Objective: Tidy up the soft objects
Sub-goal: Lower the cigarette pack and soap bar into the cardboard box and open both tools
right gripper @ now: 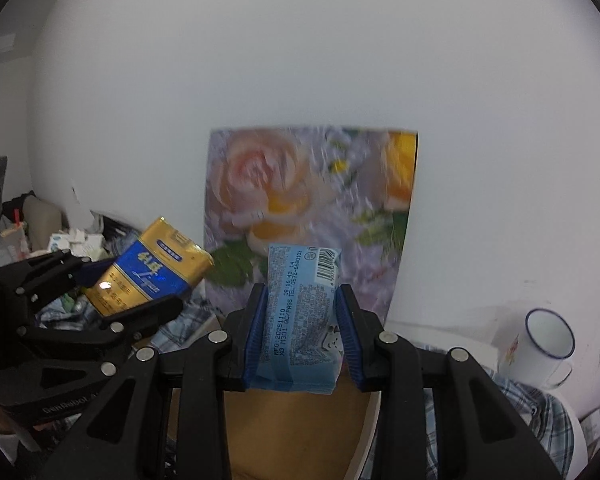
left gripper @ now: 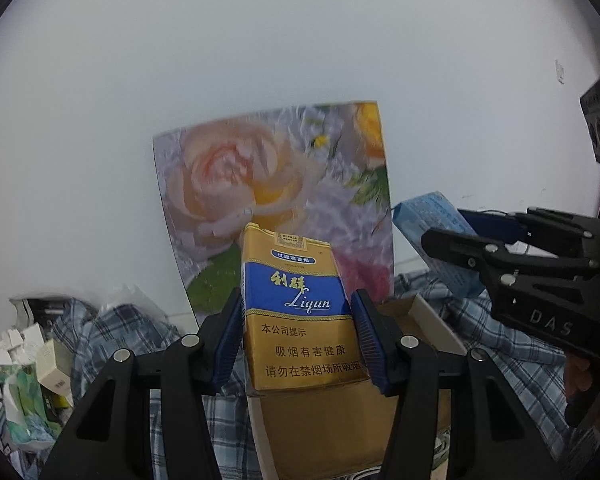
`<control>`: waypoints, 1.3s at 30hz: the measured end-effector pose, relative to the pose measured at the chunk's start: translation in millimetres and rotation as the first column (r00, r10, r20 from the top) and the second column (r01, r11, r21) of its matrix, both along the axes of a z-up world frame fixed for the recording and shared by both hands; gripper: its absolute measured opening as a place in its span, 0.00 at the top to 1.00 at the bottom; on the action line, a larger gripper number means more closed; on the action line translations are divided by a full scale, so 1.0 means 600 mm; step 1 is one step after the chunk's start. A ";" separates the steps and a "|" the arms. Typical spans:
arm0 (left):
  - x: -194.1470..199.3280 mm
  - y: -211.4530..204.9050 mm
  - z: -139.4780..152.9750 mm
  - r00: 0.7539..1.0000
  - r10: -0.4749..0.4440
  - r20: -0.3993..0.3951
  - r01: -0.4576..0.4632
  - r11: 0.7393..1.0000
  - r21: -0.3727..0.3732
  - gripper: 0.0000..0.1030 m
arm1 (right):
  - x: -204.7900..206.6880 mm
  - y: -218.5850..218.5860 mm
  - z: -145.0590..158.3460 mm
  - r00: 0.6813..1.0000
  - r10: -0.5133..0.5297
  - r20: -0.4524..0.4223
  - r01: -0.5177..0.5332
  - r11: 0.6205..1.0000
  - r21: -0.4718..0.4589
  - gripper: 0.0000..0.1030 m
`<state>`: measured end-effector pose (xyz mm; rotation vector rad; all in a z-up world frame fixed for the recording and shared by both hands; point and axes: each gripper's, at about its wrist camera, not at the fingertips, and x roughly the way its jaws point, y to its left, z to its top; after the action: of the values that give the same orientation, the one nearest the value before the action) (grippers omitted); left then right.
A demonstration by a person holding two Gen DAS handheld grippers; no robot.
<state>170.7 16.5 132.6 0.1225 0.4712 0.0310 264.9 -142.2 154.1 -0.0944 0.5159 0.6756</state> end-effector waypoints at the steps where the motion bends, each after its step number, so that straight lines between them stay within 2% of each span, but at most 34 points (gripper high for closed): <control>1: 0.003 0.004 -0.005 1.000 0.003 -0.010 -0.003 1.000 -0.005 0.46 | 0.004 0.003 -0.009 1.000 0.000 -0.013 0.000 1.000 -0.008 0.67; 4: 0.017 0.013 -0.023 0.999 0.001 -0.048 -0.002 1.000 -0.028 0.46 | 0.014 0.009 -0.034 0.999 -0.005 -0.045 0.003 0.999 -0.035 0.67; 10: 0.053 0.023 -0.066 0.991 0.016 -0.130 -0.018 1.000 -0.016 0.46 | 0.041 0.017 -0.087 0.993 -0.015 -0.120 0.006 0.997 -0.077 0.67; 18: 0.082 0.039 -0.117 0.974 0.033 -0.223 -0.043 0.998 -0.039 0.46 | 0.058 0.015 -0.127 0.980 -0.018 -0.197 -0.001 0.996 -0.094 0.67; 23: 0.093 0.044 -0.139 0.964 0.027 -0.263 -0.041 0.998 -0.050 0.46 | 0.068 0.016 -0.150 0.972 -0.041 -0.229 0.010 0.991 -0.137 0.67; 33: 0.119 0.055 -0.198 0.930 -0.010 -0.367 -0.040 0.991 -0.129 0.46 | 0.086 0.014 -0.198 0.958 -0.066 -0.279 0.017 0.984 -0.175 0.67; 37: 0.123 0.041 -0.209 0.924 -0.018 -0.381 -0.026 0.993 -0.111 0.45 | 0.091 0.013 -0.212 0.952 -0.072 -0.299 0.017 0.983 -0.182 0.67; 39: 0.126 0.041 -0.214 0.920 -0.008 -0.392 -0.038 0.993 -0.109 0.38 | 0.094 0.011 -0.216 0.948 -0.079 -0.308 0.022 0.983 -0.183 0.66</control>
<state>246.1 41.3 4.3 0.0101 0.8747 -0.0064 321.5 -135.7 24.3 -0.1414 0.8834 0.5954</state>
